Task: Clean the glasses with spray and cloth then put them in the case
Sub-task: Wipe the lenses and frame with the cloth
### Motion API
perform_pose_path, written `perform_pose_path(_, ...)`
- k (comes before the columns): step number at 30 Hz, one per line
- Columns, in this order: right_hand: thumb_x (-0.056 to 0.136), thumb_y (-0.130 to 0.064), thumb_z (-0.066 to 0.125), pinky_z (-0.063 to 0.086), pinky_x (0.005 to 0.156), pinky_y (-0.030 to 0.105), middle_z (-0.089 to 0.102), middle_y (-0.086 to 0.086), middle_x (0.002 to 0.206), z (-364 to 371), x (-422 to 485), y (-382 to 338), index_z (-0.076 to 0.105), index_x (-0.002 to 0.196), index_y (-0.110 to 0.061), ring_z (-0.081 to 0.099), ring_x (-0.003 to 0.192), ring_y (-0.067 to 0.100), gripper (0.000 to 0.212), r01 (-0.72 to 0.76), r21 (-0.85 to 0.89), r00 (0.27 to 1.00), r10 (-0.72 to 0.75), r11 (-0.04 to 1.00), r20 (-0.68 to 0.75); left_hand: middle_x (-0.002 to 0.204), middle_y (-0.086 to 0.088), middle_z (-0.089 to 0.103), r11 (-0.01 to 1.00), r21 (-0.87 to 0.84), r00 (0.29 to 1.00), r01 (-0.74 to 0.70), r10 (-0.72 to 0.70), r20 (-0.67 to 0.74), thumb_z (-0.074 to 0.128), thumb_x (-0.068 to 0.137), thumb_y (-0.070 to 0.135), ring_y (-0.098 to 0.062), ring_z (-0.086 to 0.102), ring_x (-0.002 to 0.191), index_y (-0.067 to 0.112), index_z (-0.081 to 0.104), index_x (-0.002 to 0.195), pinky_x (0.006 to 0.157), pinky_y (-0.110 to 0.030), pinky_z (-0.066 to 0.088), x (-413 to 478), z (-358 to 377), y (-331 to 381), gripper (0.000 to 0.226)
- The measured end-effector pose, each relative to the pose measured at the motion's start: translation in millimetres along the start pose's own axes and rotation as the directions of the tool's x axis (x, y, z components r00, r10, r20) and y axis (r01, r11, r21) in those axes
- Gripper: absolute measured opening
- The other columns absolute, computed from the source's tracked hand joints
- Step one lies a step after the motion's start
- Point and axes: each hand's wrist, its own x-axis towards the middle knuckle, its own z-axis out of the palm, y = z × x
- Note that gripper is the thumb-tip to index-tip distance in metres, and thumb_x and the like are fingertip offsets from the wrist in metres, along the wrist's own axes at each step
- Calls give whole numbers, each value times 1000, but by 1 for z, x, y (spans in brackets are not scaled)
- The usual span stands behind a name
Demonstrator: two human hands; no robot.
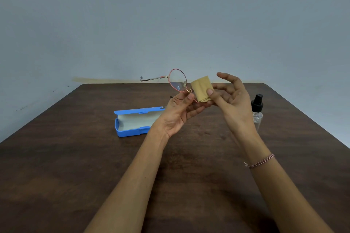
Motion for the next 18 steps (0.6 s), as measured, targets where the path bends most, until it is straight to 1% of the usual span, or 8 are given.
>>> perform_pose_path(1, 84, -3, 67, 55, 69, 27, 65, 3, 91, 1, -1, 0, 51, 113, -19, 68, 76, 14, 37, 20, -33, 1000, -20, 999, 3, 95, -10, 73, 1000, -2, 1000, 3, -3, 3, 89, 50, 41, -23, 71, 84, 13, 67, 106, 71, -25, 57, 0, 0, 0, 66)
perform_pose_path(3, 83, -6, 69, 55, 67, 28, 63, -3, 90, 2, -2, 1, 51, 106, -23, 66, 76, 12, 34, 121, -229, 992, -127, 966, -9, 93, -7, 73, 1000, -6, 1000, 13, -13, 17, 89, 49, 40, -22, 72, 83, 18, 73, 97, 69, -24, 57, 1, 0, -1, 55)
perform_pose_path(5, 82, -7, 68, 51, 67, 17, 59, -7, 96, 4, -5, 2, 55, 103, -21, 60, 82, 9, 29, 270, -499, 952, -307, 823, 9, 90, -4, 74, 1000, -6, 1000, 18, -18, 26, 90, 47, 40, -18, 72, 80, 21, 75, 92, 70, -24, 57, 2, 1, -2, 50)
perform_pose_path(7, 83, -2, 66, 43, 69, 6, 50, -6, 103, 6, -7, 4, 61, 105, -12, 52, 85, 6, 25, 372, -629, 900, -430, 682, 65, 87, -3, 74, 1000, -7, 1000, 19, -19, 24, 91, 45, 40, -16, 71, 78, 21, 76, 90, 69, -24, 57, 3, 0, -4, 51)
perform_pose_path(10, 88, -3, 59, 42, 75, 10, 52, -1, 102, 10, -9, 8, 64, 113, -9, 54, 89, 13, 26, 422, -669, 882, -448, 612, 147, 81, -3, 72, 1000, -25, 1000, 7, -6, 5, 92, 42, 39, -15, 70, 74, 19, 76, 87, 67, -24, 57, 4, 0, -5, 52)
perform_pose_path(14, 90, -30, 53, 41, 78, 15, 57, 3, 107, 13, -12, 8, 64, 117, -11, 56, 93, 17, 35, 459, -689, 869, -445, 561, 217, 81, -3, 69, 999, -31, 999, -18, 16, -39, 93, 41, 39, -15, 70, 75, 19, 74, 82, 64, -24, 57, 5, -4, -5, 50)
perform_pose_path(16, 87, -27, 60, 41, 77, 13, 58, 3, 106, 12, -11, 7, 65, 114, -12, 57, 94, 18, 32, 465, -679, 867, -449, 569, 217, 78, -1, 68, 999, -32, 999, -32, 31, -33, 93, 41, 39, -15, 70, 76, 21, 74, 78, 65, -24, 57, 4, -6, -4, 45)
perform_pose_path(18, 83, -12, 68, 43, 78, 13, 58, 3, 105, 10, -10, 7, 66, 113, -13, 58, 93, 19, 30, 458, -663, 869, -456, 592, 192, 74, 1, 70, 999, -44, 999, -32, 32, 2, 92, 43, 40, -13, 70, 75, 22, 75, 82, 66, -24, 57, 3, -5, -2, 46)
